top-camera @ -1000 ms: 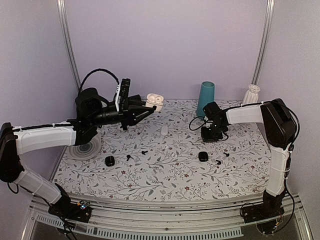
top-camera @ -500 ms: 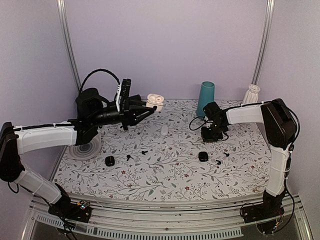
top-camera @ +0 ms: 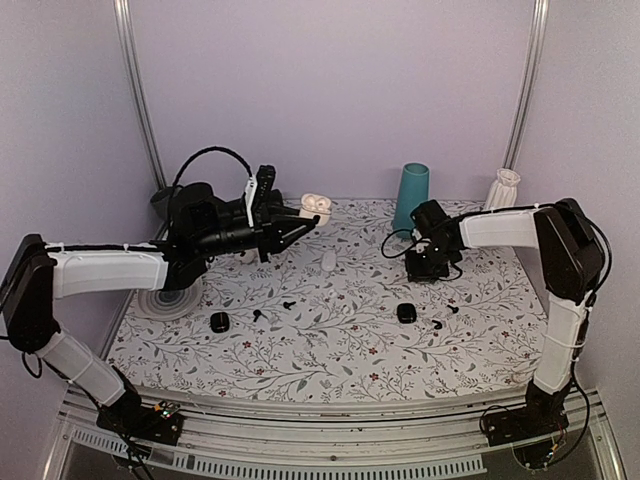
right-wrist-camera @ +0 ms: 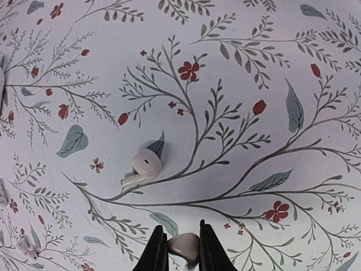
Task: Insert the wireless bluetooth earbuds into the charging case
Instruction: Pick up the left earbud from the center of the board, then insert the left earbud into the left side groove of the charging case.
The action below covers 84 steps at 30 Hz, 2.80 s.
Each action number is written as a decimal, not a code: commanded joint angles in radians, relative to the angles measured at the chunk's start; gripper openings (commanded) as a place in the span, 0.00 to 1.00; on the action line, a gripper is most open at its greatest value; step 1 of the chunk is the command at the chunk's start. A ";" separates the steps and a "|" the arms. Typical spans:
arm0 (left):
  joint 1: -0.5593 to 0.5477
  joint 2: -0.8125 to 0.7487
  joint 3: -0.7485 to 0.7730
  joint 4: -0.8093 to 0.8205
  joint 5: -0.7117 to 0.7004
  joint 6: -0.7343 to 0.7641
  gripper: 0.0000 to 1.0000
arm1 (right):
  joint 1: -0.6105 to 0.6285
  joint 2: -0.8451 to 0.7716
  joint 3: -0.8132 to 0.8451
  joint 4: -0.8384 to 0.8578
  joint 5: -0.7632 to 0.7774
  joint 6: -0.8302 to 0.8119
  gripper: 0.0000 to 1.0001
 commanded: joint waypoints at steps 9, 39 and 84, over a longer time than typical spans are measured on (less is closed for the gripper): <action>-0.014 0.032 -0.022 0.074 -0.050 -0.011 0.00 | 0.004 -0.108 -0.012 0.050 -0.025 0.040 0.13; -0.014 0.151 -0.077 0.462 0.223 0.072 0.00 | 0.244 -0.514 0.052 0.209 -0.008 -0.064 0.16; -0.007 0.277 -0.002 0.627 0.345 -0.352 0.00 | 0.556 -0.413 0.130 0.441 -0.114 -0.335 0.18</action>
